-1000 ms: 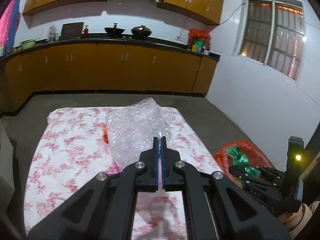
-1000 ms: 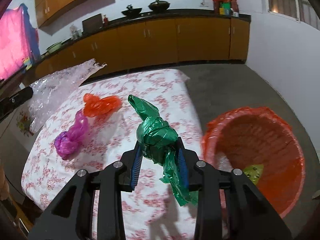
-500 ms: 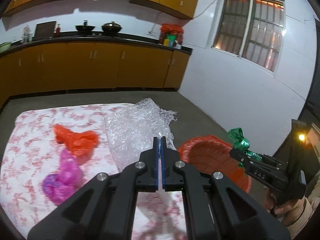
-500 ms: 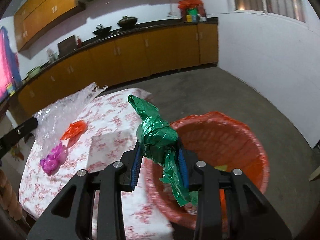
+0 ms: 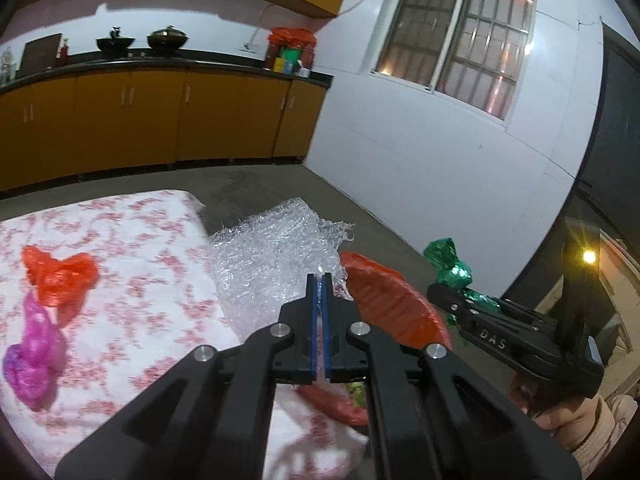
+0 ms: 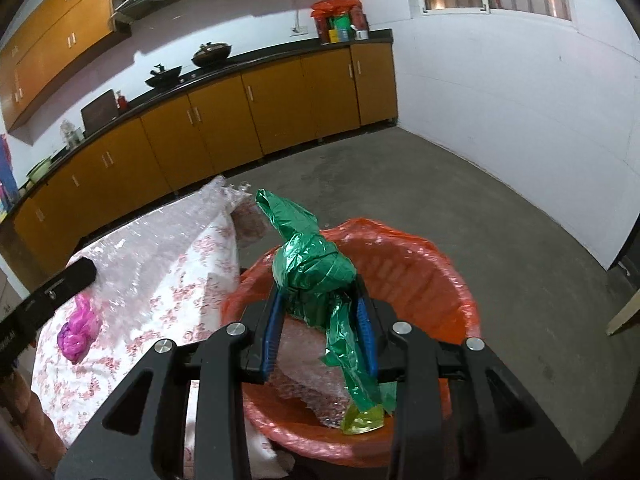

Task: Collect trash
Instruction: 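Carry the bubble wrap with the left tool while the right tool carries the green bag to the wastebasket, then open both tools to drop the bubble wrap and green bag into the wastebasket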

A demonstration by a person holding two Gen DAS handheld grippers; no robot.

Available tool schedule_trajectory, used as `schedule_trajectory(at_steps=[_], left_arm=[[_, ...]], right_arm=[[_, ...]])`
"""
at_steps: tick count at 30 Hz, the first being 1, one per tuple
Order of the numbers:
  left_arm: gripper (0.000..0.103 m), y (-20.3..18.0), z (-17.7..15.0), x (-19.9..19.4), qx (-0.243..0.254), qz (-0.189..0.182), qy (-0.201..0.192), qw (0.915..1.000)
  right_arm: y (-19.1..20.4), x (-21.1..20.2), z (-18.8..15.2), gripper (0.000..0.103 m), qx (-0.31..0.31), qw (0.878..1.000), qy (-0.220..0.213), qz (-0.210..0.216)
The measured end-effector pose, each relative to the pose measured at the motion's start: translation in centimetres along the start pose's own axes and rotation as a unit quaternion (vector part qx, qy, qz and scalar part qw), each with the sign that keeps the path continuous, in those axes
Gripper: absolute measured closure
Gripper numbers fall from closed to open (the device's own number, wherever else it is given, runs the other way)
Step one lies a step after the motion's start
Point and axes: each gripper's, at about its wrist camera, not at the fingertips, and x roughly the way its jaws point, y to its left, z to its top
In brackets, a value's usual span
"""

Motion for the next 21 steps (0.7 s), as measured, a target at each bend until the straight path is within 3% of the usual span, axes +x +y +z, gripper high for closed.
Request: schedule_trajectory(at_steps=[13,21], left_arm=[[0.099,-3.1,-1.4,4.7,0.008,-0.044,0.031,0.9985],[0.099,-3.5,-2.5,7.4,0.003,-0.052,0.057,0.9970]], right_arm=[[-3.0,0.4,0.5,0.069,0.033,0.999,-0.002,-0.018],[-3.8,1.4,0.5,0.069,0.046,0.999,0.007,-0.012]])
